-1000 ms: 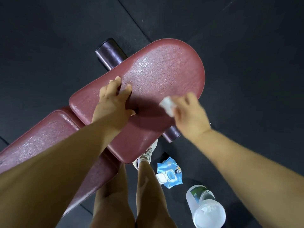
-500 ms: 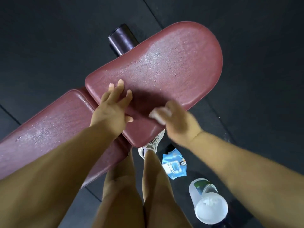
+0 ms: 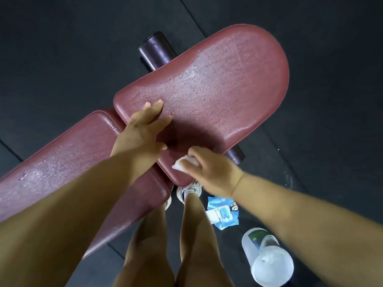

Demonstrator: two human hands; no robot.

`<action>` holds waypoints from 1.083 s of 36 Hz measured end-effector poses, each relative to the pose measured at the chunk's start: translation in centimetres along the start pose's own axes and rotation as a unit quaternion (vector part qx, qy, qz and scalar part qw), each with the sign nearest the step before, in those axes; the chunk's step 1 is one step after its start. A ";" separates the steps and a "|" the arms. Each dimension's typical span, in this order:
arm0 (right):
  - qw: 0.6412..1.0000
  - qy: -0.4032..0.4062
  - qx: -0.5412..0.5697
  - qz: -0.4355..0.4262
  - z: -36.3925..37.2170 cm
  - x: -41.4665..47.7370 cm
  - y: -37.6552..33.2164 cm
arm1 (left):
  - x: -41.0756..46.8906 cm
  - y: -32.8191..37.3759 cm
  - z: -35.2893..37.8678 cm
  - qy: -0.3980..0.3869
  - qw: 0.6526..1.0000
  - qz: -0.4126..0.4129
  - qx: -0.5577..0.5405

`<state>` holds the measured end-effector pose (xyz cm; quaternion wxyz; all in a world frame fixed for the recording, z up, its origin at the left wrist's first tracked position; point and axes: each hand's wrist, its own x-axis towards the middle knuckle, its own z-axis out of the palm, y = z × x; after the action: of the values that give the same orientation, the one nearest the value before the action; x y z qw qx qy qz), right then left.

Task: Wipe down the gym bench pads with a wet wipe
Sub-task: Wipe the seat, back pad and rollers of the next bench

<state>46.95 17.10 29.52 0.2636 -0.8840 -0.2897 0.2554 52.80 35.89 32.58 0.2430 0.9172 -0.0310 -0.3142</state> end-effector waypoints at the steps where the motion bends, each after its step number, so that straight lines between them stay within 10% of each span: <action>1: 1.000 0.012 0.016 0.023 -1.1 0.7 1.0 | -0.1 -0.4 -0.1 0.014 1.000 0.002 -0.022; 9: 0.869 0.285 0.050 0.402 -5.0 5.1 3.4 | -0.4 -2.1 -1.9 0.032 0.997 -0.056 0.053; 17: 0.998 -0.038 -0.011 0.051 -0.7 5.2 -3.1 | -0.2 -3.1 -2.7 -0.013 0.998 -0.042 0.041; 27: 0.861 0.262 0.031 0.434 -8.2 11.1 2.7 | -0.3 -6.2 -3.0 0.012 0.998 -0.038 0.046; 35: 0.998 -0.003 -0.061 0.033 -2.9 11.8 -3.9 | 0.2 -6.9 -3.4 0.057 0.998 -0.033 0.025; 39: 0.973 0.088 -0.023 0.210 -7.2 13.7 -0.2 | -0.5 -8.0 -4.4 0.048 0.994 -0.065 0.077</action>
<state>60.85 23.77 30.85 0.2082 -0.9500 -0.0787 0.2191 54.21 44.92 32.11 0.1517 0.9472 0.0166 -0.2821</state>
